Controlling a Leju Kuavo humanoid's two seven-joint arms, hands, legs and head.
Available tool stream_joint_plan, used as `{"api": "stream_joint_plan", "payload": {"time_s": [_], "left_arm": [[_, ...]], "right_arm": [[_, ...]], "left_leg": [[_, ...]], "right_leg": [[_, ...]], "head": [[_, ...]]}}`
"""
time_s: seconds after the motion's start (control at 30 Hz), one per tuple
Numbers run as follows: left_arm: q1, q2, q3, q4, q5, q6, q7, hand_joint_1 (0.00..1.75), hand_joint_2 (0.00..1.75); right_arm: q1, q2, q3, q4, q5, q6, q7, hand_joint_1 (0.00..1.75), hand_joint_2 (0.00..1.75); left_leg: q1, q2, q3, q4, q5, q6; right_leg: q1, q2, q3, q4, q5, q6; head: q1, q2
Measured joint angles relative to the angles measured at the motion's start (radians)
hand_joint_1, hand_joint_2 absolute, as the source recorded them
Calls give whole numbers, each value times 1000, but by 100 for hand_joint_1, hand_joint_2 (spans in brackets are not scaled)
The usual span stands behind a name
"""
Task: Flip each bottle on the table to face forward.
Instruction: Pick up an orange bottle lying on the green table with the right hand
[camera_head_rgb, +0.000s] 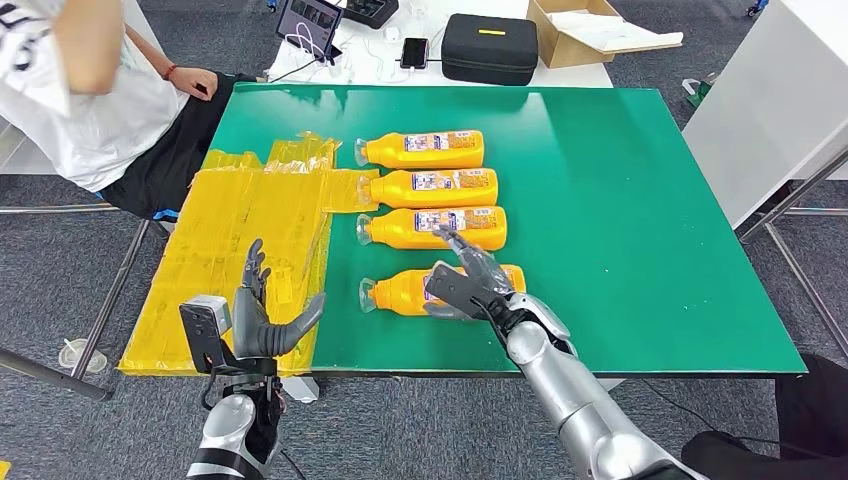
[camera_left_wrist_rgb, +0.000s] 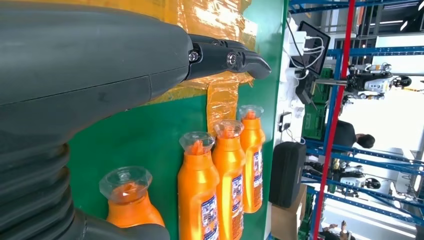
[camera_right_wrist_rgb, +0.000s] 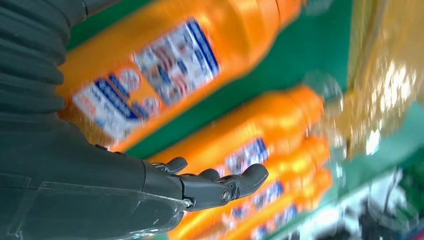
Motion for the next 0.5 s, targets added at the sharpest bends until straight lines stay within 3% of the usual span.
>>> {"api": "stream_joint_plan", "payload": {"time_s": [0.23, 0.5], "left_arm": [[-9, 0, 6, 11, -6, -5, -8, 0, 175], [-9, 2, 7, 11, -6, -9, -9, 0, 175]], "right_arm": [[-33, -35, 57, 56, -49, 63, -40, 0, 175], [-63, -92, 111, 59, -43, 71, -2, 0, 175]], "left_leg": [[0, 0, 0, 0, 0, 0], [0, 0, 0, 0, 0, 0]], "right_leg": [[0, 0, 0, 0, 0, 0], [0, 0, 0, 0, 0, 0]], "head": [[0, 0], [0, 0]]}}
